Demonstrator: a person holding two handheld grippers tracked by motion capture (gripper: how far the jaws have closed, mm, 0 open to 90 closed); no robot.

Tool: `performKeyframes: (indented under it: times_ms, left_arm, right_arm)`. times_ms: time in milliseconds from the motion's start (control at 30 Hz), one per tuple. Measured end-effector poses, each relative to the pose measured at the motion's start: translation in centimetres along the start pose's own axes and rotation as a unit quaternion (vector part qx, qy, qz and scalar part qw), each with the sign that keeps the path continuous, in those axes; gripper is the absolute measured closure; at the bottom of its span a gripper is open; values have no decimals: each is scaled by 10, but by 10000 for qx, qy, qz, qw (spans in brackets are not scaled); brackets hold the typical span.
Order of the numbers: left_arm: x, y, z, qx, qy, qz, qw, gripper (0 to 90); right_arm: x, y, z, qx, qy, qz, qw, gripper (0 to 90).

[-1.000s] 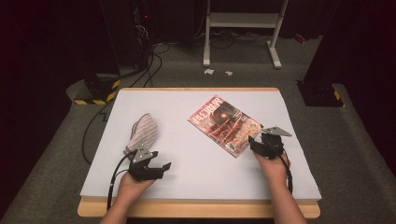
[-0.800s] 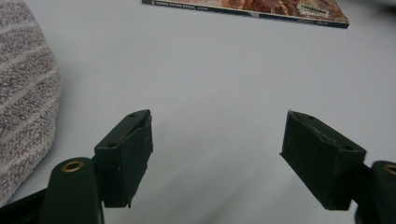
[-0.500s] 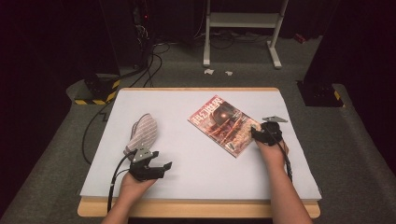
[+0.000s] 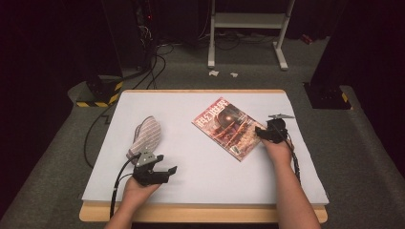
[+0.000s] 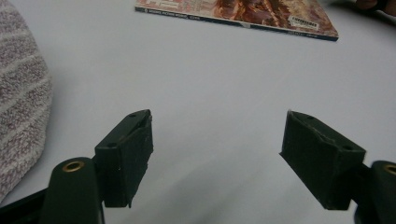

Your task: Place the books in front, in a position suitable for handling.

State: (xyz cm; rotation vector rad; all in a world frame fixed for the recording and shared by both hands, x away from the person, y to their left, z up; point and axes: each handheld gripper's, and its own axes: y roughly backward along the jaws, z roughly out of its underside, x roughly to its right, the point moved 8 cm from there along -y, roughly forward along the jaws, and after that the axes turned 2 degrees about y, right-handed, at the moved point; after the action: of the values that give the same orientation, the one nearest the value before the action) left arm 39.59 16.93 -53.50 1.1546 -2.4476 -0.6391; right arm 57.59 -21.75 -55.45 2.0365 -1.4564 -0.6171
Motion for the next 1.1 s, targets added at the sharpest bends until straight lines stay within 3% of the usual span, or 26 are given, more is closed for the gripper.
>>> performKeyframes:
  times_ms: [233, 633, 933, 1100]
  left_arm:
    - [3, -1, -2, 26, -19, 1, 10000, 250]
    - [3, -1, -2, 32, -55, -18, 10000, 250]
    - [1, -2, -2, 38, -55, -32, 10000, 250]
    - [3, -11, -1, -145, -59, 21, 9999, 251]
  right_arm:
    - [-25, 15, 15, 10, 246, -137, 9996, 416]
    - [-73, 46, 49, 140, 468, -350, 9982, 429]
    - [-94, 58, 62, 138, 558, -367, 9977, 439]
    - [-102, 64, 69, 134, 606, -410, 9972, 449]
